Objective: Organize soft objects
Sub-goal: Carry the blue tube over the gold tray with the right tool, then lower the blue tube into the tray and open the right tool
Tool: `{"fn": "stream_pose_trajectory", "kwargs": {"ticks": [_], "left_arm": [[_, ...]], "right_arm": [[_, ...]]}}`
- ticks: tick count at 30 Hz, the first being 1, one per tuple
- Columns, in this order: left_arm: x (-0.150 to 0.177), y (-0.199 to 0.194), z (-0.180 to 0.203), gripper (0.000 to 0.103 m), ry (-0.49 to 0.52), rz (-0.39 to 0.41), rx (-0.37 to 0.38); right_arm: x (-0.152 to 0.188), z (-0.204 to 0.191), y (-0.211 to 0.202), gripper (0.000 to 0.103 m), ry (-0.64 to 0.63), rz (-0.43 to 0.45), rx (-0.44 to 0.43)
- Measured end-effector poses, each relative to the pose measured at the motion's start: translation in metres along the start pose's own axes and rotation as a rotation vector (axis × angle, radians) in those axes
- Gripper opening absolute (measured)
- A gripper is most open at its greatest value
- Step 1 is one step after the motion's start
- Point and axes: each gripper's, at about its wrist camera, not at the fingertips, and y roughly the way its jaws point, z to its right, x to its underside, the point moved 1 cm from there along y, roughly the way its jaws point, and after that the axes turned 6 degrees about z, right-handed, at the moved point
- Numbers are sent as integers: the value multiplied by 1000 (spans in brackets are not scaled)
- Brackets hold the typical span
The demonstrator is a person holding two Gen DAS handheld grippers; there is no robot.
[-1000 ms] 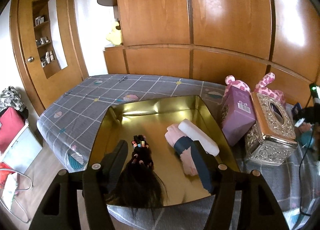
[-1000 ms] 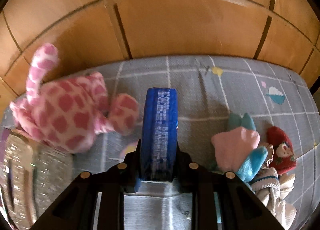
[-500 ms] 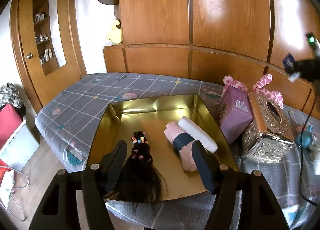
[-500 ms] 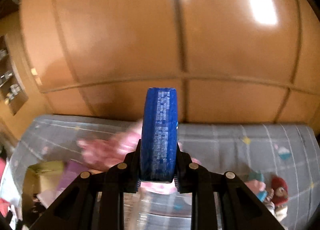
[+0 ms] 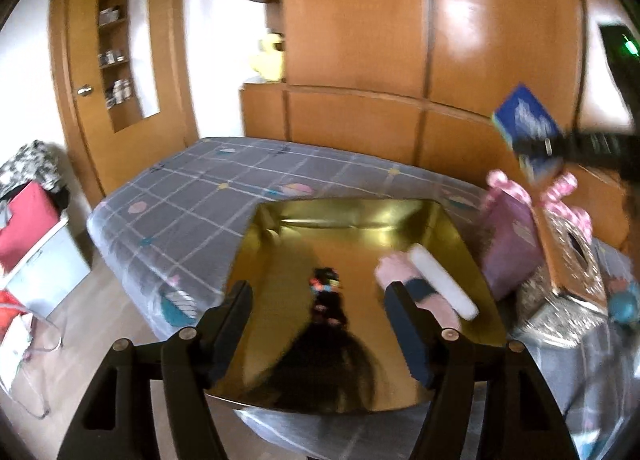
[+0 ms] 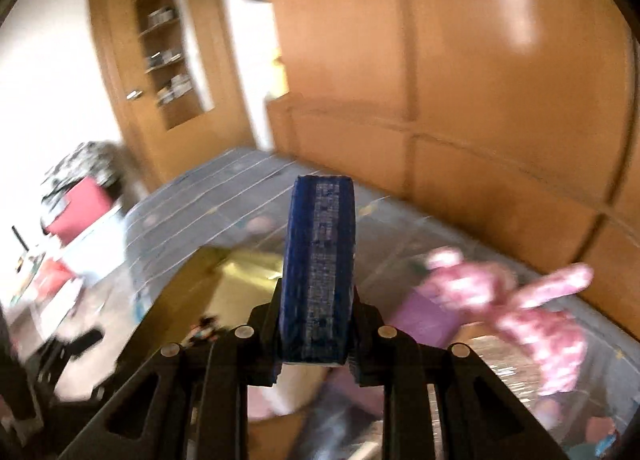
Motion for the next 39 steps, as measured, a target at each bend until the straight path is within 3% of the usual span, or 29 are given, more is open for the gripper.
{"fn": "stream_pose_trajectory", "kwargs": {"ticks": [11, 19, 28, 39], "left_arm": [[-13, 8, -61, 70, -119, 19, -115], [-8, 15, -58, 73, -115, -7, -107], [-6, 15, -47, 74, -96, -9, -81], [-6, 2, -18, 79, -41, 4, -2]], "right_arm": [[54, -56, 81, 23, 9, -205, -190], [75, -67, 115, 33, 41, -288, -138], [74, -57, 93, 38, 73, -242, -114], [81, -46, 24, 38, -14, -107, 26]]}}
